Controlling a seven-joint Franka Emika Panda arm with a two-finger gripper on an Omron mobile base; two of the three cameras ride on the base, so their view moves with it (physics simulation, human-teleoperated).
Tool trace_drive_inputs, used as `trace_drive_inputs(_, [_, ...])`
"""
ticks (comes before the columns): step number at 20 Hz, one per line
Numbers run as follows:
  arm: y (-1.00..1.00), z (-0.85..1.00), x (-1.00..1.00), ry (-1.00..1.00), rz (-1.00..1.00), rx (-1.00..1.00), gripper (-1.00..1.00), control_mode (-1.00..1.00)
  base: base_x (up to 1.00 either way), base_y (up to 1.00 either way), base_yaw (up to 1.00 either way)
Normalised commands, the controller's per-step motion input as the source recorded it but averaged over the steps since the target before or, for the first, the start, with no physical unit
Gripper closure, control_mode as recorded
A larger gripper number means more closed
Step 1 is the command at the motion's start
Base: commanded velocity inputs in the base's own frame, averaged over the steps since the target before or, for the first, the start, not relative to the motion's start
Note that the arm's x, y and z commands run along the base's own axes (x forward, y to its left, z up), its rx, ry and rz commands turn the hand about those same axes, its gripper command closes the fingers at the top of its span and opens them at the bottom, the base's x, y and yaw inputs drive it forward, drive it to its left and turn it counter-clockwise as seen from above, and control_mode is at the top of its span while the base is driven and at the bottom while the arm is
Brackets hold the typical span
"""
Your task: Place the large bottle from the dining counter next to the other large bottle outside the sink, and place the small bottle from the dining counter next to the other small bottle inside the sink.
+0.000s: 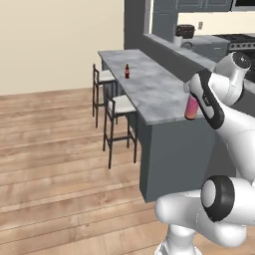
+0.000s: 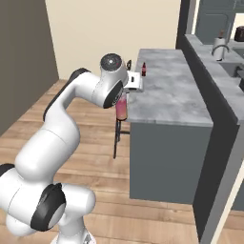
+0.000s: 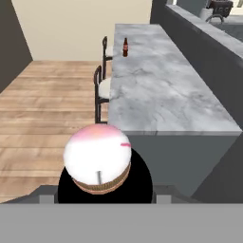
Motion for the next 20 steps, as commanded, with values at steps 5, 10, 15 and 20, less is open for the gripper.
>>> trace_drive_inputs(5, [0.00, 0.00, 0.00, 0.00, 0.00, 0.00, 1.00, 1.00, 0.00, -1.00, -0.10])
trace_drive_inputs(10, [0.00, 0.00, 0.00, 0.00, 0.00, 0.00, 1.00, 1.00, -0.53, -0.80, -0.07])
trace_drive_inputs(15, [0.00, 0.00, 0.00, 0.00, 0.00, 0.00, 1.00, 1.00, -0.68, -0.63, -0.03])
trace_drive_inputs(20, [0.00, 0.00, 0.00, 0.00, 0.00, 0.00, 1.00, 1.00, 0.05, -0.76, 0.00])
